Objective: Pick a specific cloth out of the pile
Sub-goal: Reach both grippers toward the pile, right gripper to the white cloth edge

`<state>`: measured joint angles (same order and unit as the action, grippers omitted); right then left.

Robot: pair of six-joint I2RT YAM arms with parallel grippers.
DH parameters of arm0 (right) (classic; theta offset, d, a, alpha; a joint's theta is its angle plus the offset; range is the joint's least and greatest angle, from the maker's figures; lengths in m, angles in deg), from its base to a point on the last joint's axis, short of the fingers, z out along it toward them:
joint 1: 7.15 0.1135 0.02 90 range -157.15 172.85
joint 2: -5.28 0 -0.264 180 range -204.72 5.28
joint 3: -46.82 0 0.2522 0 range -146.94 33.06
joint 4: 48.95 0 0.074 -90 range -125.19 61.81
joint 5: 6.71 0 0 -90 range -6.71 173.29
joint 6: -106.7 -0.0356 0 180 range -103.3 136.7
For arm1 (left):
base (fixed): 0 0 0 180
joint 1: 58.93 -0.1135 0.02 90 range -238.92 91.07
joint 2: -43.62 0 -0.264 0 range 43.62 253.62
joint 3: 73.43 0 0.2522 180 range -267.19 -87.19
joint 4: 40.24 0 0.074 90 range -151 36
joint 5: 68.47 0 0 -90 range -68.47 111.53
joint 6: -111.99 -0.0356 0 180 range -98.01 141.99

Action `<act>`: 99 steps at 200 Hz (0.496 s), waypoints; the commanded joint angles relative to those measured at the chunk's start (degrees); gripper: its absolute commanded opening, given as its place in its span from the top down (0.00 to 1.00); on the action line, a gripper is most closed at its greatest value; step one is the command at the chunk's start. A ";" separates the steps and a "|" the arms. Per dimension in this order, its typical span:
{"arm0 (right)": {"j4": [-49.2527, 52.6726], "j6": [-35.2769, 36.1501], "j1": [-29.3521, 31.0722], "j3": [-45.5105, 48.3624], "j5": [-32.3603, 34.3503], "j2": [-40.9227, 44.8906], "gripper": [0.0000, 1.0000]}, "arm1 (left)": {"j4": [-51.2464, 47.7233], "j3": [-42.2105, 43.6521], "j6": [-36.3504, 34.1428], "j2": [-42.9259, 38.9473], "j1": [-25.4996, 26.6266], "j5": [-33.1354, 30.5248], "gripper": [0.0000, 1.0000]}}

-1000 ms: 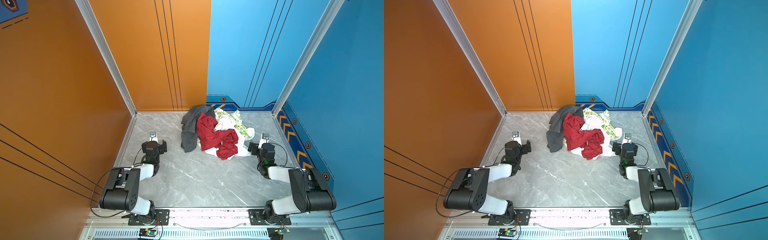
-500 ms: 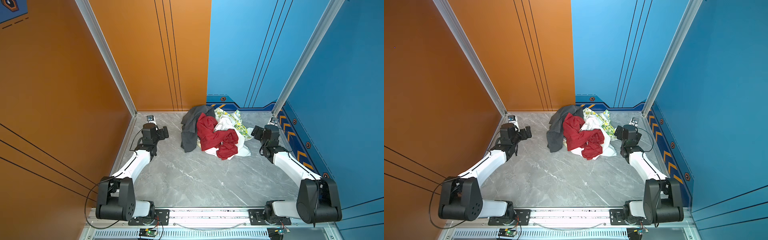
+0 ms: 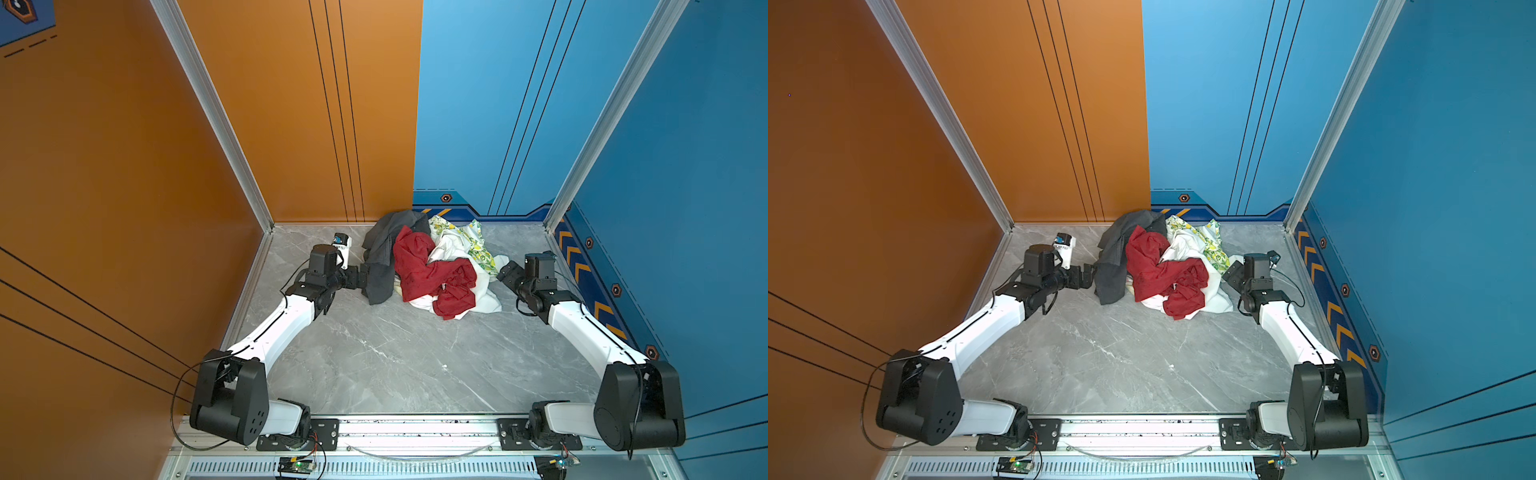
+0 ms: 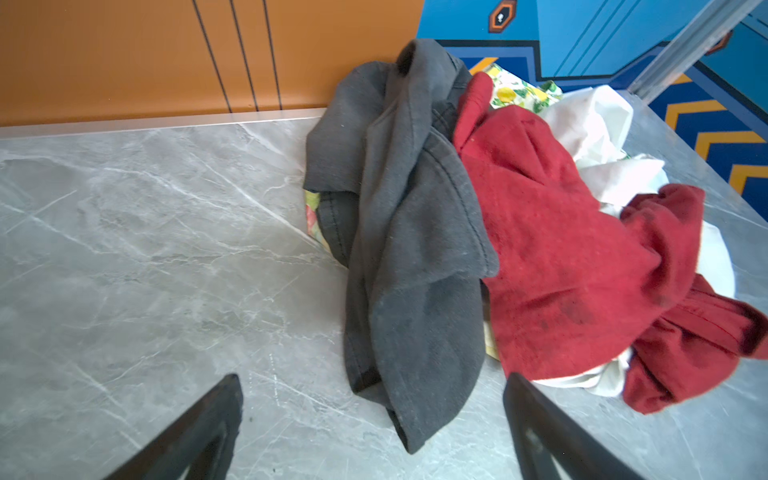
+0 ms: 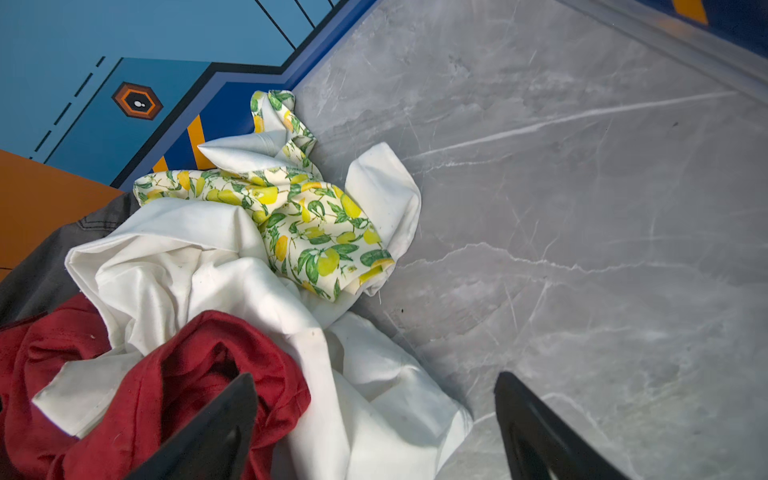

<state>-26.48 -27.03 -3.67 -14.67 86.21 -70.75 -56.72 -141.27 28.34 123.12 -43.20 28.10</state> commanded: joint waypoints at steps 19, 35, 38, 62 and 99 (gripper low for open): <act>3.36 -7.28 1.17 2.54 -5.76 2.09 0.11 | -3.09 -1.07 -5.84 0.77 7.45 4.61 0.02; 3.99 -8.16 1.34 2.68 -7.92 1.74 0.11 | -3.01 -0.42 -7.62 -0.36 10.34 5.75 0.02; 4.15 -8.33 1.41 2.72 -8.27 1.68 0.11 | -2.99 -0.26 -7.91 -0.58 10.81 6.04 0.02; 4.26 -9.16 1.79 3.37 -10.34 1.16 0.11 | -3.00 0.85 -11.09 -1.95 15.32 7.43 0.02; 3.65 -10.89 2.22 4.11 -12.35 -0.77 0.11 | -3.16 1.72 -13.55 -2.03 19.91 8.82 0.02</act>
<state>-24.14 -35.66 -2.14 -11.50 76.44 -70.46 -58.60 -140.51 18.20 122.08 -25.36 34.44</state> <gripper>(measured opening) 0.889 0.979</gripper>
